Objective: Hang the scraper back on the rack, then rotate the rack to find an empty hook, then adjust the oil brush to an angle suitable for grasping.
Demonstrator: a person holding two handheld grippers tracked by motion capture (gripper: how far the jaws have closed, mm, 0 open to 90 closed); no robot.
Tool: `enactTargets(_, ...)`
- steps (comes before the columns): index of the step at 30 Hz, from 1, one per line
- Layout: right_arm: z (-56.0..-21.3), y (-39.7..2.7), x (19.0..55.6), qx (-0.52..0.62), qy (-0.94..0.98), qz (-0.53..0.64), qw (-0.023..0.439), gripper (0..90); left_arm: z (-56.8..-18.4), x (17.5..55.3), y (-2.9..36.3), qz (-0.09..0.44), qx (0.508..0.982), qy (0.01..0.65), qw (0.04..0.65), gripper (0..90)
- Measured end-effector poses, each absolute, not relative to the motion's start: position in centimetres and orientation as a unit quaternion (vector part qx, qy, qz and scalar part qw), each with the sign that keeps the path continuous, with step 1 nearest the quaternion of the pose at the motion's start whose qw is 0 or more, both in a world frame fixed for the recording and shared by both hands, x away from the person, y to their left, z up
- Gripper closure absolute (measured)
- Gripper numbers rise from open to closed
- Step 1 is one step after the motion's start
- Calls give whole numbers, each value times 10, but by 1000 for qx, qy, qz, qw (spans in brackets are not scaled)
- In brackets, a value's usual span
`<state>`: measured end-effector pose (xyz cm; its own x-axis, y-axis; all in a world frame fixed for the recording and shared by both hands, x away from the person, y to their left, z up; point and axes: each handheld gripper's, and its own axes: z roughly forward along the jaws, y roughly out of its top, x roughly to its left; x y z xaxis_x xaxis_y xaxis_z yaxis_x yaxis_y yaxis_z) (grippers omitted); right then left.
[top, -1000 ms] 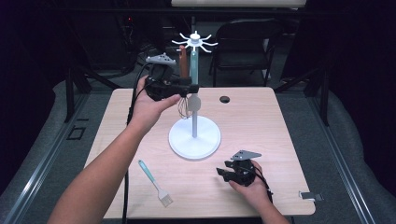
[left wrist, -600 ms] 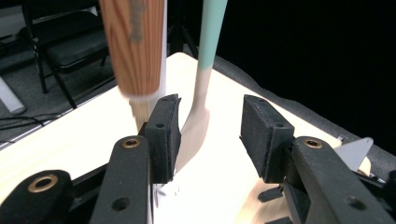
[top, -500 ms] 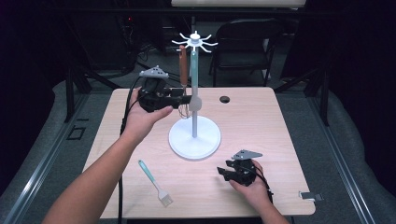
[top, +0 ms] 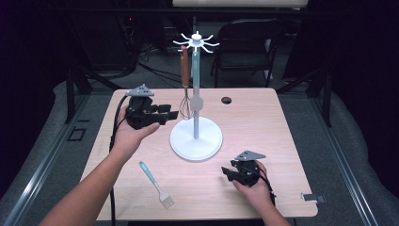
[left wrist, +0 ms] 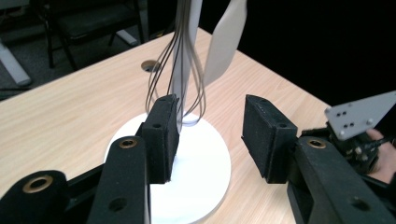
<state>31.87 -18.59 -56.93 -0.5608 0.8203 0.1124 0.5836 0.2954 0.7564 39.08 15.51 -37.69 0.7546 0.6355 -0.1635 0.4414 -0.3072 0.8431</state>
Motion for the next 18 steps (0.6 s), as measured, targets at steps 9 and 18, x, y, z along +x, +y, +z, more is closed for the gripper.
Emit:
enactTargets(9, -566, -195, 320, 451, 786, 389, 168, 530, -406, 383, 167, 101, 805, 349, 470, 551)
enactTargets(18, -564, -196, 319, 447, 775, 411, 175, 534, -435, 374, 181, 92, 797, 369, 470, 550)
